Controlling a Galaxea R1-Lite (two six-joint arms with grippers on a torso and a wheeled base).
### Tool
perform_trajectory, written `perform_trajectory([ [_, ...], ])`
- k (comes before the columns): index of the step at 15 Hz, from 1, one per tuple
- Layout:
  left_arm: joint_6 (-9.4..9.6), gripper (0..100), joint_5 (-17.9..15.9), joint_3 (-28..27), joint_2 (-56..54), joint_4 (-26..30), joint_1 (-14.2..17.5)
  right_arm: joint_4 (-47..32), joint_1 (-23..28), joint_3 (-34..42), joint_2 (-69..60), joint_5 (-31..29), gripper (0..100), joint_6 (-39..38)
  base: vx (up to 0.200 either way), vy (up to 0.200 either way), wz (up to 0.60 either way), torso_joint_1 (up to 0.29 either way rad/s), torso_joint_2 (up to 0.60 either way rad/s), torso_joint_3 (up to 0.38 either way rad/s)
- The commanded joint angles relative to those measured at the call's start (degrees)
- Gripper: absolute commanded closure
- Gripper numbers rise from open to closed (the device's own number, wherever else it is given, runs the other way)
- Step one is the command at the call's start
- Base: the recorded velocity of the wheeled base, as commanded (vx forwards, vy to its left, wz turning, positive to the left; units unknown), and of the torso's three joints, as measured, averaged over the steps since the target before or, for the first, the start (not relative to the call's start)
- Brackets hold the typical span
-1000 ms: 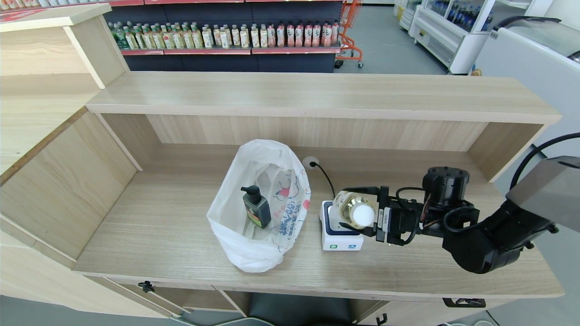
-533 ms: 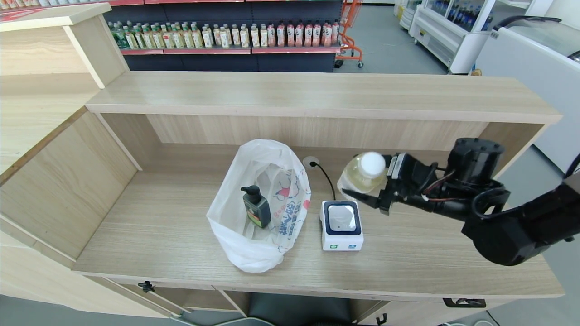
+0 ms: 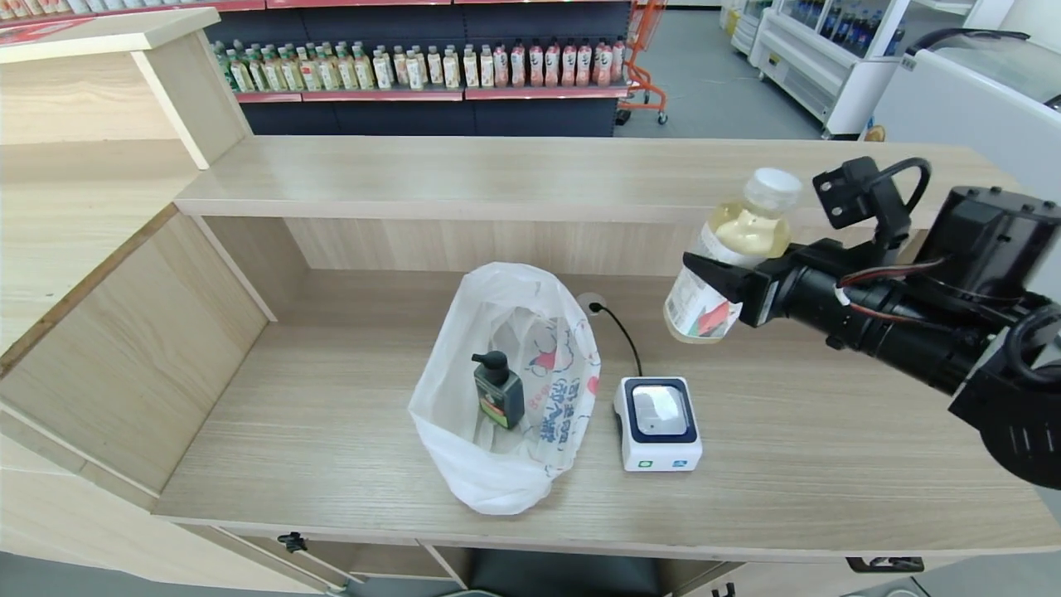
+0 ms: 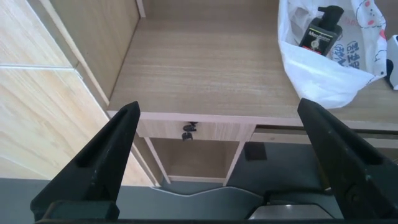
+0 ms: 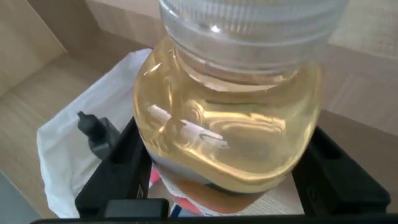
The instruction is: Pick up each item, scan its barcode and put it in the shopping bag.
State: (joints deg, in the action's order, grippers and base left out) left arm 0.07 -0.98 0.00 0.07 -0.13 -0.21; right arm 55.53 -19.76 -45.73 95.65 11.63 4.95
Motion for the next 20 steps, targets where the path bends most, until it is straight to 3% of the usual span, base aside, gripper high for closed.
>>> perform_trajectory([
  [1, 0.01, 0, 0.01, 0.00, 0.01, -0.04, 0.03, -0.24, -0.10, -0.15, -0.02, 1.73, 100, -0.82, 0.000, 0.200, 0.00, -0.007, 0.00, 0.002],
  [8, -0.07, 0, 0.01, 0.00, 0.01, -0.04, 0.03, 0.46, 2.97, -3.67, 11.40, 17.37, 100, -0.73, 0.000, 0.029, 0.00, -0.001, 0.00, 0.000],
  [15, -0.16, 0, 0.01, 0.00, 0.01, -0.04, 0.03, 0.90, 5.00, -10.52, 20.19, 22.74, 100, -0.73, 0.000, 0.000, 0.00, 0.000, 0.00, 0.000],
  [20, -0.16, 0, 0.01, 0.00, 0.01, -0.04, 0.03, 7.93, 4.82, -12.37, 25.82, 27.66, 100, -0.64, 0.000, 0.000, 0.00, 0.000, 0.00, 0.000],
])
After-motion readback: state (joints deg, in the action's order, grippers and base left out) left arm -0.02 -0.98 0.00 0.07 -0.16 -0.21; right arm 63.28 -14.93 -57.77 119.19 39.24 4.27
